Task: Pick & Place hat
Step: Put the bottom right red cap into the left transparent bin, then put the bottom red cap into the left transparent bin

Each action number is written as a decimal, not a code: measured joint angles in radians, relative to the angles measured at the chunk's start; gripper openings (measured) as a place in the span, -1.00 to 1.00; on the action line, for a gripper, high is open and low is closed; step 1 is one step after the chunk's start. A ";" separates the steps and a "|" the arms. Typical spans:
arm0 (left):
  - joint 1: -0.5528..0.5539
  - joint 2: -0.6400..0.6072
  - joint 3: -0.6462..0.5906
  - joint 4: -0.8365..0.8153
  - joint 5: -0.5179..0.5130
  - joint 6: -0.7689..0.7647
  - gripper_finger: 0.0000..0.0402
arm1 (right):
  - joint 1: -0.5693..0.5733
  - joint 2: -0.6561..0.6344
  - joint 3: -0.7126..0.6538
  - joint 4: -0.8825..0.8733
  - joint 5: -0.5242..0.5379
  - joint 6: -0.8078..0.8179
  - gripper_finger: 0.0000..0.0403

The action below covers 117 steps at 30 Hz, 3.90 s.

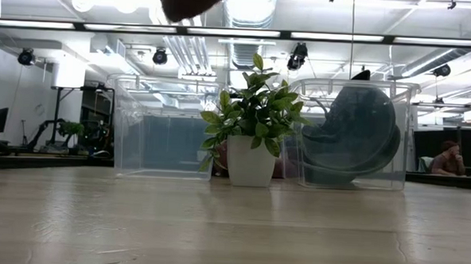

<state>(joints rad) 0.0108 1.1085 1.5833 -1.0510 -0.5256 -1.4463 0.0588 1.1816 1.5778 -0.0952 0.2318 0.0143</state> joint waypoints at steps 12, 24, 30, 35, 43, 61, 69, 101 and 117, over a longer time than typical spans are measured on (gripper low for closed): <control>-0.061 0.083 -0.089 -0.128 -0.019 -0.157 -0.97 | 0.000 -0.010 -0.001 -0.004 0.003 -0.026 0.13; -0.061 0.104 -0.373 -0.102 0.015 -0.289 -0.97 | 0.000 -0.006 -0.001 -0.003 0.002 -0.003 0.13; -0.058 0.102 -0.484 0.017 0.014 -0.301 -0.97 | 0.000 -0.008 -0.001 -0.003 0.001 -0.006 0.13; -0.056 0.101 -0.550 0.067 0.028 -0.303 -0.96 | 0.000 -0.008 -0.001 -0.003 0.000 -0.006 0.13; -0.040 0.104 -0.595 0.152 0.057 -0.273 -0.80 | 0.000 -0.005 -0.001 -0.004 -0.002 -0.018 0.13; -0.033 0.077 -0.516 0.273 0.128 -0.155 -0.10 | 0.002 -0.001 -0.002 -0.102 -0.041 0.097 0.13; -0.048 0.070 -0.399 0.275 0.359 0.057 -0.10 | 0.003 0.041 -0.013 -0.260 -0.291 0.271 0.13; -0.571 0.073 -0.343 0.278 0.645 0.146 -0.10 | 0.308 0.464 -0.051 -0.266 -0.555 0.896 0.13; -0.953 0.365 -0.339 0.521 0.344 -0.231 -0.10 | 0.310 0.410 -0.050 -0.562 -0.660 0.592 0.13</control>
<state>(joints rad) -0.9418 1.4739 1.2446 -0.5303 -0.1816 -1.6774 0.3685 1.5917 1.5276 -0.6575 -0.4282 0.6066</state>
